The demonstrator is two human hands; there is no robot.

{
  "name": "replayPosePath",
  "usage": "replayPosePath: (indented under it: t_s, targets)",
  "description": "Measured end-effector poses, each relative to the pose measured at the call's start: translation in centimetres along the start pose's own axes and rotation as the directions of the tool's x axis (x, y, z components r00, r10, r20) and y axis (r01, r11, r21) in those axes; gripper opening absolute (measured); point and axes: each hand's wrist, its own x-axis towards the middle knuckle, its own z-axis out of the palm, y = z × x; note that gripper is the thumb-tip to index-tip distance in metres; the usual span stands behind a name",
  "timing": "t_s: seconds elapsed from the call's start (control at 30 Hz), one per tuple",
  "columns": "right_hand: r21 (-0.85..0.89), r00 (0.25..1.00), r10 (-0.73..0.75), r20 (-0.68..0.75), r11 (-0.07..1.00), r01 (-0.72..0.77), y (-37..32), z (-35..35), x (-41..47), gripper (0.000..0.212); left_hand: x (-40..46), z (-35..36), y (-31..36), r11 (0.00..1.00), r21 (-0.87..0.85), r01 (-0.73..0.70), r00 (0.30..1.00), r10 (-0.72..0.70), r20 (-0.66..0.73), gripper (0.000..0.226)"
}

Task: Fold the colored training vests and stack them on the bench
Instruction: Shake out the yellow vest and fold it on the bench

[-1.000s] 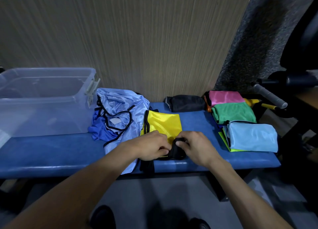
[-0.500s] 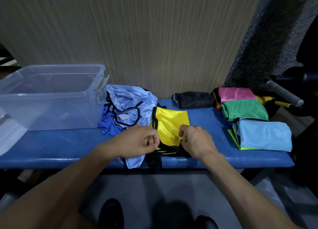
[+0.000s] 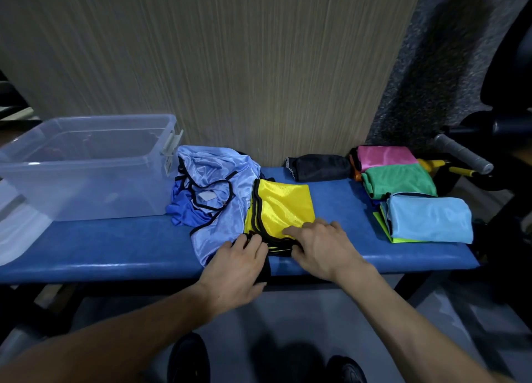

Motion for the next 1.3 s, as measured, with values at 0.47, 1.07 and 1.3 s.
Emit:
replayPosePath:
  t_s: [0.47, 1.07, 1.3]
  targets:
    - [-0.113, 0.995, -0.05, 0.087, 0.992, 0.06, -0.7, 0.8, -0.9, 0.063, 3.1, -3.1, -4.8, 0.737, -0.662, -0.134, 0.988, 0.152, -0.031, 0.015]
    - [-0.182, 0.984, -0.131, -0.12, 0.977, 0.108, 0.1, 3.4, -0.1, 0.08, 9.8, 1.2, -7.2, 0.654, -0.755, -0.05, 0.997, 0.079, 0.003, 0.017]
    - [0.025, 0.985, -0.166, -0.04, 0.986, 0.167, 2.9, 1.4, 0.5, 0.063, 8.2, 1.8, -7.3, 0.719, -0.687, -0.111, 0.99, 0.018, -0.141, 0.02]
